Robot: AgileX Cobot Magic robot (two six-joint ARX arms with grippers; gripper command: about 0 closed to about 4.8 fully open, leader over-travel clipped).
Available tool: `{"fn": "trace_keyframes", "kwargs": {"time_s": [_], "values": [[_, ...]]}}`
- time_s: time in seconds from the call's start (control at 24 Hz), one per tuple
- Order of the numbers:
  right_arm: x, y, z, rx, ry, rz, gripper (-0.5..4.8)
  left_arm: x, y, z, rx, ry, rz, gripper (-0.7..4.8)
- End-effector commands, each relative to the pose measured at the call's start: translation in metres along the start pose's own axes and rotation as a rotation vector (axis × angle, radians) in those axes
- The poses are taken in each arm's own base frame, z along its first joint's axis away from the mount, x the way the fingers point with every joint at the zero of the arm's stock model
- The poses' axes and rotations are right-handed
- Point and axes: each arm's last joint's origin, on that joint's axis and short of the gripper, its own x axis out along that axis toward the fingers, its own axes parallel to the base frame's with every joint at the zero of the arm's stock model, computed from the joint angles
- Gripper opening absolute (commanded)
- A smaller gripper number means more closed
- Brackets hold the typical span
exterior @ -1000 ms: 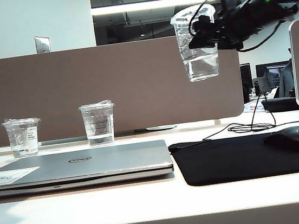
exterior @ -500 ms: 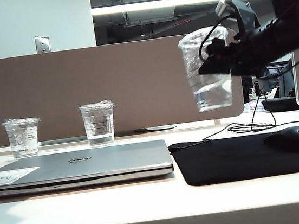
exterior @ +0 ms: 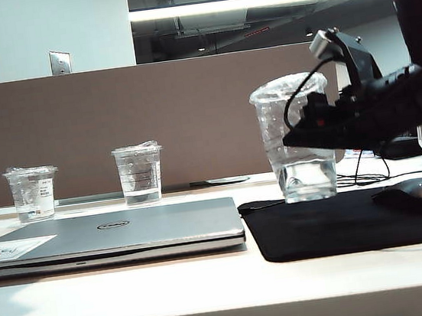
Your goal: Pick up the coffee cup on the right and place it on the right side of the laptop.
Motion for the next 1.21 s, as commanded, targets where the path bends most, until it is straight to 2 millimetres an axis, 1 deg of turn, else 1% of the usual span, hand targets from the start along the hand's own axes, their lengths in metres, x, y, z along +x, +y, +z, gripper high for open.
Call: {"fn": "trace_keyframes", "kwargs": {"time_s": [0.04,0.38,0.5,0.67,0.71,0.75,0.79,0.83,0.92,1.21], "values": [[0.000,0.001,0.001,-0.026,-0.070,0.005,2.38,-0.001,0.000,0.002,0.008,-0.014,-0.006,-0.05],[0.007,-0.002,-0.020,-0.006,-0.057,0.008,2.38,-0.001,0.000,0.002,0.008,-0.014,-0.006,-0.05],[0.007,-0.002,-0.024,0.028,-0.037,0.008,2.38,-0.001,0.000,0.002,0.008,-0.014,-0.006,-0.05],[0.007,-0.002,-0.025,0.031,-0.028,0.007,2.46,-0.001,0.000,0.002,0.008,-0.014,-0.006,-0.05],[0.007,-0.002,-0.025,0.031,-0.029,0.008,3.06,-0.001,0.000,0.002,0.008,-0.014,-0.006,-0.05],[0.007,-0.002,-0.025,0.032,-0.028,0.008,3.93,-0.001,0.000,0.002,0.008,-0.014,-0.006,-0.05],[0.006,-0.002,-0.025,0.032,-0.027,0.009,4.28,-0.001,0.000,0.002,0.008,-0.014,-0.006,-0.05],[0.005,-0.001,-0.026,0.033,-0.025,0.010,4.36,-0.001,0.000,0.002,0.008,-0.014,-0.006,-0.05],[0.003,-0.001,-0.027,0.034,-0.020,0.009,4.36,-0.001,0.000,0.002,0.008,-0.014,-0.006,-0.05],[-0.019,0.006,-0.024,0.031,-0.027,-0.018,4.36,-0.001,0.000,0.002,0.008,-0.014,-0.006,-0.05]]}}
